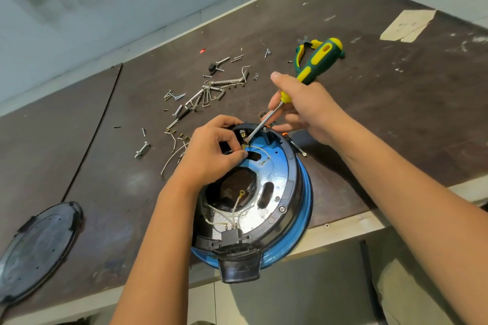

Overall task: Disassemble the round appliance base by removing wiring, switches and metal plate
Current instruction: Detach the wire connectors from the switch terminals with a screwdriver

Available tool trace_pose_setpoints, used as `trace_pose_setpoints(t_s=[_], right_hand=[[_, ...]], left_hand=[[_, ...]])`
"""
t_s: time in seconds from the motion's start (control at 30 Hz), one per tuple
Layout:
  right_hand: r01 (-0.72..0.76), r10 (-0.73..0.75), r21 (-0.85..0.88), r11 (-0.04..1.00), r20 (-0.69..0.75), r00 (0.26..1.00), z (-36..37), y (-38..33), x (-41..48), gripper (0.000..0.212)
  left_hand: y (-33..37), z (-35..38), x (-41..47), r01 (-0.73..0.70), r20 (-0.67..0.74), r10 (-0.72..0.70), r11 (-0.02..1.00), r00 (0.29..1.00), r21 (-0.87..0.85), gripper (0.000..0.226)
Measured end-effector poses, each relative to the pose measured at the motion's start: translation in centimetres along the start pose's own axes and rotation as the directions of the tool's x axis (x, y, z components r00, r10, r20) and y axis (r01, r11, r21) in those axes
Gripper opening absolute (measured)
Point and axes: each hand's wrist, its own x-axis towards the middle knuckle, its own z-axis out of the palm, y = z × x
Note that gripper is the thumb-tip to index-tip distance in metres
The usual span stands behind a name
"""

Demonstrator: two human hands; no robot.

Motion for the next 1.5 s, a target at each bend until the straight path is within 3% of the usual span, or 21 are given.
trace_pose_setpoints(t_s=[0.2,0.3,0.47,0.63,0.77,0.9,1.17,1.3,1.4,1.5], right_hand=[[0.114,-0.119,0.105,0.988,0.041,0.992,-1.0,-0.7,-0.2,0.049],[0.171,-0.181,0.153,0.973,0.052,0.982,-1.7,-1.2,-0.1,0.047],[0.267,-0.268,0.033,0.963,0.197,0.943,-1.9,-1.3,-0.3,0.044],[0.354,-0.313,-0.096,0.93,0.297,0.902,-1.6,-1.0,-0.6,0.043],[0.355,-0.307,-0.099,0.93,0.325,0.895,-1.4,-1.0,-0.8,0.045],[0.374,-0.321,-0.121,0.919,0.317,0.892,-1.4,-1.0,-0.8,0.042],[0.392,-0.323,-0.176,0.903,0.324,0.889,-1.2,-0.9,-1.2,0.046],[0.414,-0.34,-0.176,0.893,0.337,0.878,-1.3,-0.8,-1.0,0.043],[0.431,-0.351,-0.186,0.883,0.35,0.869,-1.3,-0.7,-0.8,0.045],[0.445,-0.358,-0.219,0.868,0.344,0.868,-1.2,-0.6,-0.8,0.047]], left_hand=[[0.0,-0.3,-0.4,0.013,-0.042,-0.015,0.998,0.999,-0.065,0.014],[0.1,-0.6,-0.8,0.032,-0.18,-0.054,0.992,0.982,-0.123,0.011],[0.2,-3.8,-0.6,0.091,-0.378,-0.155,0.979,0.913,-0.181,0.013],[0.6,-7.4,-0.6,0.055,-0.302,-0.223,0.876,0.927,-0.48,0.02],[0.6,-7.6,-2.1,0.087,-0.209,-0.249,0.812,0.946,-0.577,0.017],[0.5,-6.6,-3.7,0.114,-0.14,-0.223,0.834,0.965,-0.539,0.01],[-0.6,-8.6,-4.7,0.121,-0.273,-0.25,0.902,0.929,-0.415,0.007],[-2.8,-10.4,-4.3,0.18,-0.322,-0.269,0.943,0.908,-0.281,0.013],[-4.4,-10.0,-3.1,0.261,-0.346,-0.266,0.963,0.9,-0.062,0.013],[-4.8,-8.7,-1.9,0.297,-0.308,-0.268,0.954,0.913,0.049,0.018]])
